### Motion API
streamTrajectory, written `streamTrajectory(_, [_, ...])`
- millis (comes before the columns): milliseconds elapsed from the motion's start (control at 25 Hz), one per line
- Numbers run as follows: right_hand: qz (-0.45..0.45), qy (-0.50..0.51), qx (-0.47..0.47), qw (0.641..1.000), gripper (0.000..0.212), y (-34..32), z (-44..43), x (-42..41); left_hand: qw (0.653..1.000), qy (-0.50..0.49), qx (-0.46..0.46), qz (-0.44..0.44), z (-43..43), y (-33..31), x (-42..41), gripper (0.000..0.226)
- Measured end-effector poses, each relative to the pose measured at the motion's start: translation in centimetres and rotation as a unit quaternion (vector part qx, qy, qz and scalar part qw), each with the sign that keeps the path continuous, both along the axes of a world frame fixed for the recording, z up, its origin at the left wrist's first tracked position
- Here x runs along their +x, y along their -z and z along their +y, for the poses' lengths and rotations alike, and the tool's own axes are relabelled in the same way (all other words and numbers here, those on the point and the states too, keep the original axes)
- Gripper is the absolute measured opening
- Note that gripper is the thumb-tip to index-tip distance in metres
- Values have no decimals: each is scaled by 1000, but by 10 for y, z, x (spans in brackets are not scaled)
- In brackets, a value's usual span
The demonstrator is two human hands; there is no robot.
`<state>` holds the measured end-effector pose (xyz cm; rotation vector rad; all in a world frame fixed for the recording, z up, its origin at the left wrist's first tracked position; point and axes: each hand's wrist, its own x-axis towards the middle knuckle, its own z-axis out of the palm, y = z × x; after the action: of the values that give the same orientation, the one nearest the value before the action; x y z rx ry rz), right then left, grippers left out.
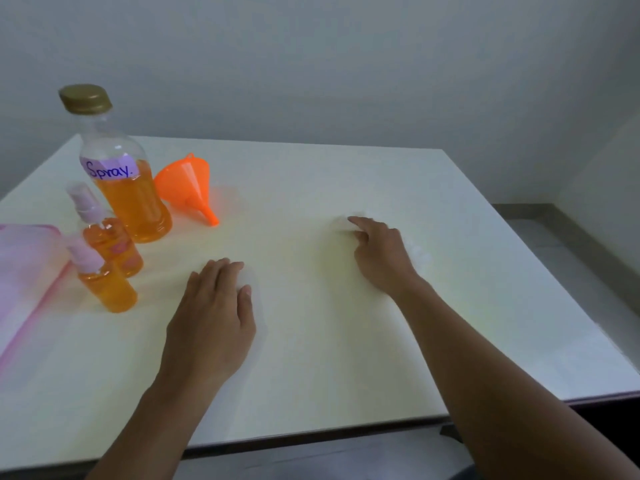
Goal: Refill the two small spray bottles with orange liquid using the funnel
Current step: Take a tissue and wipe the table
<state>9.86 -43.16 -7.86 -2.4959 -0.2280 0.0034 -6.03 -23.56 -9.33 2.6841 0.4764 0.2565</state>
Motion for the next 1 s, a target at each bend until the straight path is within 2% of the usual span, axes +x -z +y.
streamTrajectory(80, [-18,-102,0,995,52,1,33,-10,1000,-1,-4,1,-1,-1,0,46])
streamTrajectory(200, [-17,-290,-22,957,66,9,66,-46,1000,4,-2,6,2,0,1,46])
streamTrajectory(320, [-48,-378,-15,924,66,15,38,-71,1000,5,-4,14,2,-2,0,46])
streamTrajectory(440, [-96,-355,-35,929,45,8,-21,-65,1000,-9,-6,15,-1,-3,0,46])
streamTrajectory(600, [-135,-179,-92,970,41,-9,-92,-28,1000,-13,6,21,-5,-5,-1,49])
streamTrajectory(680, [-100,-62,-80,990,42,-5,-96,-3,999,-12,17,26,-7,-3,0,52])
streamTrajectory(800, [-64,61,-15,996,42,3,-46,27,999,7,35,31,-5,1,4,56])
streamTrajectory(880, [-59,16,32,998,41,3,11,30,998,20,41,33,0,3,7,56])
streamTrajectory(1000, [-48,-195,12,979,42,8,83,1,997,49,36,44,11,5,8,60])
